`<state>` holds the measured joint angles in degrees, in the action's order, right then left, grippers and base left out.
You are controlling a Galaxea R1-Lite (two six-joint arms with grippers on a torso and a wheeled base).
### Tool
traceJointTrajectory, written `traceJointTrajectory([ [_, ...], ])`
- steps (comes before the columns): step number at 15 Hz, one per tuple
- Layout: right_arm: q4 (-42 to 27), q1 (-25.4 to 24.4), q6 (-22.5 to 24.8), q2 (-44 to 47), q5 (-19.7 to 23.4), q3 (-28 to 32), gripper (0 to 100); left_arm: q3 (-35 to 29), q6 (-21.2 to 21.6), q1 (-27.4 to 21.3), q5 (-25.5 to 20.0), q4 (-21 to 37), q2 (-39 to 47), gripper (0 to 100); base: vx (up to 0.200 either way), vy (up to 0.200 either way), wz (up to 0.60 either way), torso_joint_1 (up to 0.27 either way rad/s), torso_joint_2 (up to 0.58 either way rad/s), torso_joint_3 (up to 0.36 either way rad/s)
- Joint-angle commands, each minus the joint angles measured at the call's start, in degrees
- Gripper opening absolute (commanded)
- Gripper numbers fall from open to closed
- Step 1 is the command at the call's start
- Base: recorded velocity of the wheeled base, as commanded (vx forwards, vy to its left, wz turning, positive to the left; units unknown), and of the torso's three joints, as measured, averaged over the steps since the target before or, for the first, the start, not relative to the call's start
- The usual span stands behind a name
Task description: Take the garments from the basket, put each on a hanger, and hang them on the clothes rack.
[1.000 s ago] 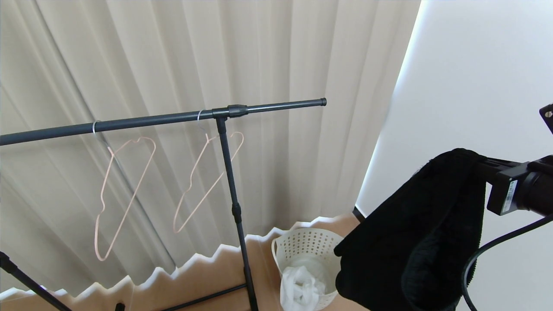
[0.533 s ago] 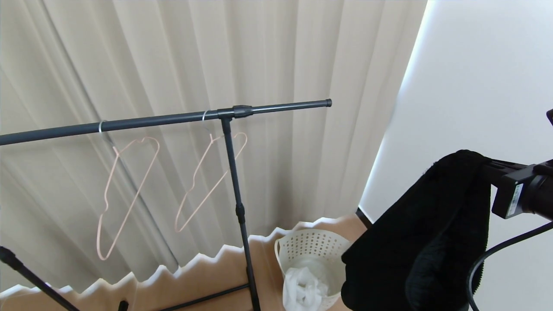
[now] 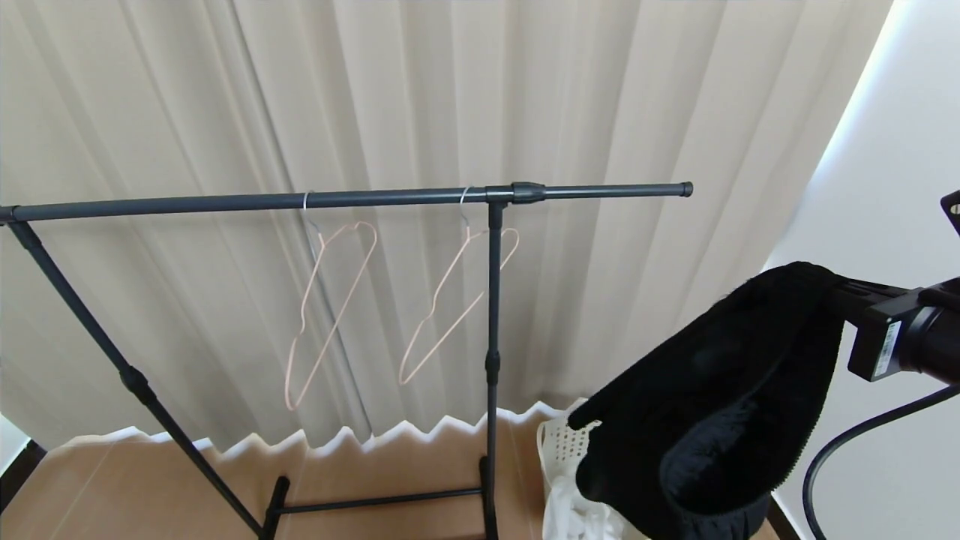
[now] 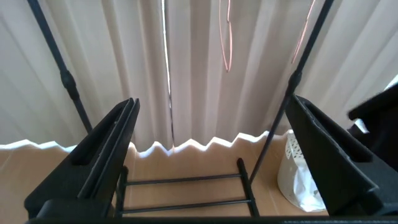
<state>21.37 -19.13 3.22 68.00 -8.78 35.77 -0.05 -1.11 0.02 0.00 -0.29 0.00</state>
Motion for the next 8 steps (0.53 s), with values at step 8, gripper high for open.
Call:
traceJointTrajectory([
  [8, 0.08, -0.12, 0.03, 0.12, -0.01, -0.08, 0, -0.04, -0.12, -0.02, -0.09, 0.03, 0.0, 100, -0.2, 0.175, 0.0, 0.0, 0.0, 0.001],
])
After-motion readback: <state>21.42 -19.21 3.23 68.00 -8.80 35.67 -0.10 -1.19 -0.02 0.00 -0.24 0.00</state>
